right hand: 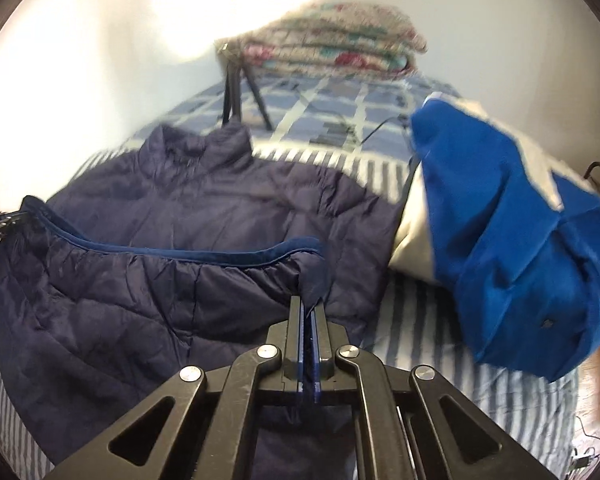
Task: Fold large clothes
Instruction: 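Carry the held hem over the jacket body toward the collar with both grippers, then open both grippers to release the hem onto the collar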
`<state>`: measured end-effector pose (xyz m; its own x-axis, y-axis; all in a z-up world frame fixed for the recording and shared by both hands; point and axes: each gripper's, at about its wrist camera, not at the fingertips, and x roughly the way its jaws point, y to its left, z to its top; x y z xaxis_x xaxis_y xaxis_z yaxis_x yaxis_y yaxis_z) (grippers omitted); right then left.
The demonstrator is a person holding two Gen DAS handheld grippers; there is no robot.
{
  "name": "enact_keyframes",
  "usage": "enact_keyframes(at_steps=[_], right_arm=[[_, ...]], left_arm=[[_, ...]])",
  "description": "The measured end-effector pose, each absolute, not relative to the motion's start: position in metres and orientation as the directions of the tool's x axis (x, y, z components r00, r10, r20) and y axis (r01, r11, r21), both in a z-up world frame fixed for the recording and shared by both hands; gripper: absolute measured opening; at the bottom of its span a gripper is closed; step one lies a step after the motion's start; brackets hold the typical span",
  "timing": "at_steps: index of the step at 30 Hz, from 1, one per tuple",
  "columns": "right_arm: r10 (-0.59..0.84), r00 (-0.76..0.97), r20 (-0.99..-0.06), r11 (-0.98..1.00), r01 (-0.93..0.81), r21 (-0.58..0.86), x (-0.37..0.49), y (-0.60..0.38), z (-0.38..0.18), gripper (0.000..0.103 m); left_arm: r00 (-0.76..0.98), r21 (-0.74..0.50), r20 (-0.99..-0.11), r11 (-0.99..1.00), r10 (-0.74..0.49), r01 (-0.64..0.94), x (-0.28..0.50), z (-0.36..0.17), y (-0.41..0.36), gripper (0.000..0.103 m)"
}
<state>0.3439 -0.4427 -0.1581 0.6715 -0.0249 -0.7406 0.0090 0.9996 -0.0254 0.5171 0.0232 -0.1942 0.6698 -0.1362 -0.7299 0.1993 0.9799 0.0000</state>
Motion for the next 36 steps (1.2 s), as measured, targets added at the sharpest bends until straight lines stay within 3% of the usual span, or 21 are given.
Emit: enact_keyframes(at_steps=[16,29,32,33,35,36], right_arm=[[-0.281,0.720,-0.635,0.960,0.203,-0.195,0.452,-0.440,-0.112,0.000],[-0.395,0.624,-0.675,0.918,0.248,-0.308,0.508,-0.442,-0.175,0.000],[-0.396,0.610,-0.687,0.918,0.249,-0.308,0.512,-0.442,-0.182,0.000],[-0.384,0.610,-0.694,0.924,0.247,-0.293,0.512,-0.442,-0.183,0.001],[-0.373,0.608,-0.700,0.928,0.258,-0.271,0.509,-0.443,-0.180,0.025],[-0.363,0.621,-0.695,0.932,0.255,-0.258,0.506,-0.442,-0.177,0.029]], left_arm=[[0.772,0.060,-0.636,0.996,-0.006,0.058,0.645,-0.161,-0.010,0.005],[0.727,0.168,-0.679,0.986,0.104,0.016,0.702,-0.229,-0.048,0.005],[0.698,0.163,-0.708,0.987,0.111,0.008,0.705,-0.242,-0.047,0.013],[0.690,0.181,-0.712,0.984,0.129,0.002,0.705,-0.245,-0.048,0.028],[0.703,0.197,-0.696,0.980,0.147,-0.011,0.698,-0.242,-0.047,0.049],[0.717,0.197,-0.683,0.980,0.143,-0.009,0.695,-0.238,-0.046,0.053]])
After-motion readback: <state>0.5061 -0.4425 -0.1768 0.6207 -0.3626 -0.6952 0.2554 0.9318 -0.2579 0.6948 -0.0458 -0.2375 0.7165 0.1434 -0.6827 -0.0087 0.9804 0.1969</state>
